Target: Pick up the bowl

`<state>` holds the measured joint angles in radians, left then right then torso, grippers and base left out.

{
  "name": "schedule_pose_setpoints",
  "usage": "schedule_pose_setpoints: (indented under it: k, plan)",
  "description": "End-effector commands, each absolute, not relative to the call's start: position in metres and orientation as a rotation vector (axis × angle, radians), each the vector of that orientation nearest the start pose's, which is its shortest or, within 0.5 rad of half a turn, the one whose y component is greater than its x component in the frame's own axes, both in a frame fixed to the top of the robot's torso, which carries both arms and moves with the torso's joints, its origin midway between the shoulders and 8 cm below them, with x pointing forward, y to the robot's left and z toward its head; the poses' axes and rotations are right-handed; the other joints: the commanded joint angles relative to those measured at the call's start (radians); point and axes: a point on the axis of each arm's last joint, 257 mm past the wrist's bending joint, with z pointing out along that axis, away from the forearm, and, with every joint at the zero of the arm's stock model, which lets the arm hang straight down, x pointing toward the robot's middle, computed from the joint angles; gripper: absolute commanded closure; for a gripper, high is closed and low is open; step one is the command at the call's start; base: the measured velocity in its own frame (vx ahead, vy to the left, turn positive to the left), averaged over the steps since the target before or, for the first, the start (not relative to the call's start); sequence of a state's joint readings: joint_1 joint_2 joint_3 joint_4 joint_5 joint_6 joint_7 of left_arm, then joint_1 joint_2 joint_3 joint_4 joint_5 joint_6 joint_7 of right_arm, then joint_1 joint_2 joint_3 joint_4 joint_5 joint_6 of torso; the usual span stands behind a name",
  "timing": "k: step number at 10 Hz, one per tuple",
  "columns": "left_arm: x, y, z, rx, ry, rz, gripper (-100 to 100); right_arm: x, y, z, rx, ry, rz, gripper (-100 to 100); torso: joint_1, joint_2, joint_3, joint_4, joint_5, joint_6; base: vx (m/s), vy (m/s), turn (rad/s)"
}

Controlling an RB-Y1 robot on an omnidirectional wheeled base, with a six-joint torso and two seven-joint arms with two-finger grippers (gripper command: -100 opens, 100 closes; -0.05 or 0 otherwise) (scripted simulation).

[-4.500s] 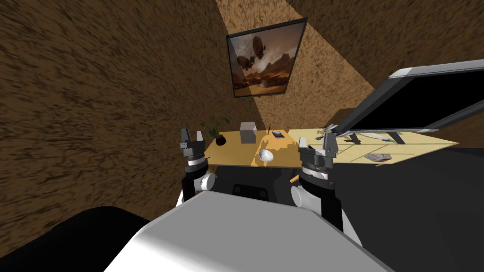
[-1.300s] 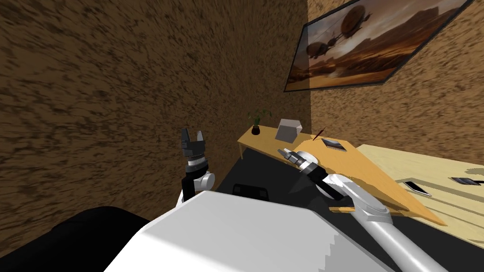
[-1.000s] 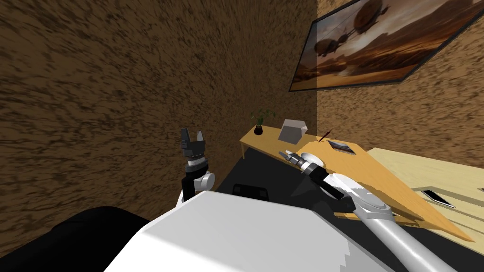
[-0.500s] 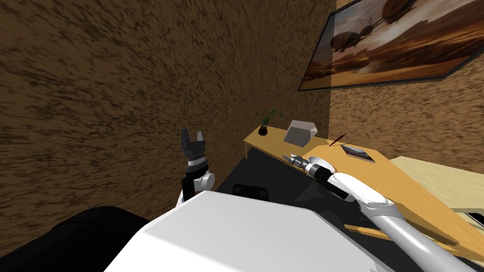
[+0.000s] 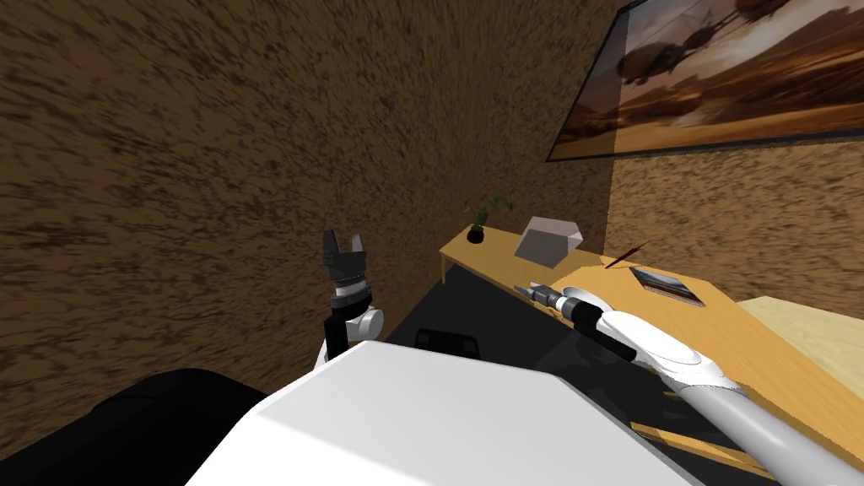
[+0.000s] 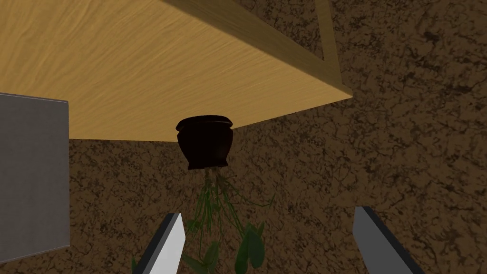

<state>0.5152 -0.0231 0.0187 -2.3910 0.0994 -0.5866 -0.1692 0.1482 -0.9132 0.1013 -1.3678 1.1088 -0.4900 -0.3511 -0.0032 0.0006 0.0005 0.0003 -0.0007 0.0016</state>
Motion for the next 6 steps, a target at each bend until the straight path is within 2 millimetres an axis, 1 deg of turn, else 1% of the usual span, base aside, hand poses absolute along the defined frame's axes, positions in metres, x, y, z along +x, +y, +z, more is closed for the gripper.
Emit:
schedule_pose_setpoints:
  k: [1,2,3,4,5,6]
  plan:
    - [0.298,0.294,0.082,-0.531,0.441,-1.213,0,0.429,-0.445,-0.338,-0.319,2.139,0.182,-100,0.000,0.000,0.000,0.000,0.000,0.000,0.019,-0.004,0.146]
    - [0.298,0.294,0.082,-0.531,0.441,-1.213,0,0.425,-0.456,-0.346,-0.306,2.161,0.161,-100,0.000,0.000,0.000,0.000,0.000,-0.001,0.016,-0.008,0.077]
    - [0.298,0.294,0.082,-0.531,0.441,-1.213,0,0.418,-0.476,-0.356,-0.322,2.206,0.102,-100,-0.001,0.000,0.000,0.000,0.000,0.000,0.021,-0.009,0.132]
    - [0.298,0.294,0.082,-0.531,0.441,-1.213,0,0.415,-0.483,-0.361,-0.319,2.220,0.085,-100,-0.001,0.000,0.000,0.000,0.000,0.000,0.020,-0.015,0.064]
    - [0.298,0.294,0.082,-0.531,0.441,-1.213,0,0.414,-0.486,-0.362,-0.314,2.225,0.082,-100,-0.001,0.000,0.000,0.000,0.000,0.000,0.010,-0.007,-0.011]
    - [0.298,0.294,0.082,-0.531,0.441,-1.213,0,0.407,-0.502,-0.370,-0.344,2.263,0.023,-100,-0.001,0.000,0.000,0.000,0.000,0.000,0.020,-0.011,0.152]
